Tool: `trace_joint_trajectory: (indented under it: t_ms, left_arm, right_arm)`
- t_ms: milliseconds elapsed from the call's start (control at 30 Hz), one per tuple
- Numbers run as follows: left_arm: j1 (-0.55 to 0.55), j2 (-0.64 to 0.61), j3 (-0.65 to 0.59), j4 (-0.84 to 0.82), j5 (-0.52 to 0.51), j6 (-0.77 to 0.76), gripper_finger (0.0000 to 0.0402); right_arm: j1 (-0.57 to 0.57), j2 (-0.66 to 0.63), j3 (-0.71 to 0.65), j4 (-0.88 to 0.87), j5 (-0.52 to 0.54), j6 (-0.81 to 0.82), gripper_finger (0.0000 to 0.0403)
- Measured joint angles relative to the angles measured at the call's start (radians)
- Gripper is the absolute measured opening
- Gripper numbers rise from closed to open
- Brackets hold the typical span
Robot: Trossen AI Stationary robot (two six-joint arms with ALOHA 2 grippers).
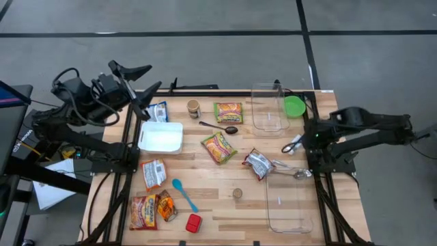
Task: Pick & Place Food Item
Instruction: Put the white seasoning bottle into the top transparent bin
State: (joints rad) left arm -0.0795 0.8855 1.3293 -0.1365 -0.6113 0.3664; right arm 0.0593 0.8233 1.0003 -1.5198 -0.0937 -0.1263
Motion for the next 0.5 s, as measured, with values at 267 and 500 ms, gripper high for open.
trace_joint_trajectory:
  t_ms: [267, 500]
  left_arm:
    - [0.000, 0.021, 0.000, 0.004, 0.000, -0.001, 0.0260]
    - [0.000, 0.033, 0.000, 0.004, 0.001, -0.010, 0.0260]
  right_arm:
    - [0.071, -0.003, -0.190, 0.145, 0.120, -0.180, 0.0317]
    - [0.090, 0.044, -0.276, 0.306, 0.203, -0.251, 0.0317]
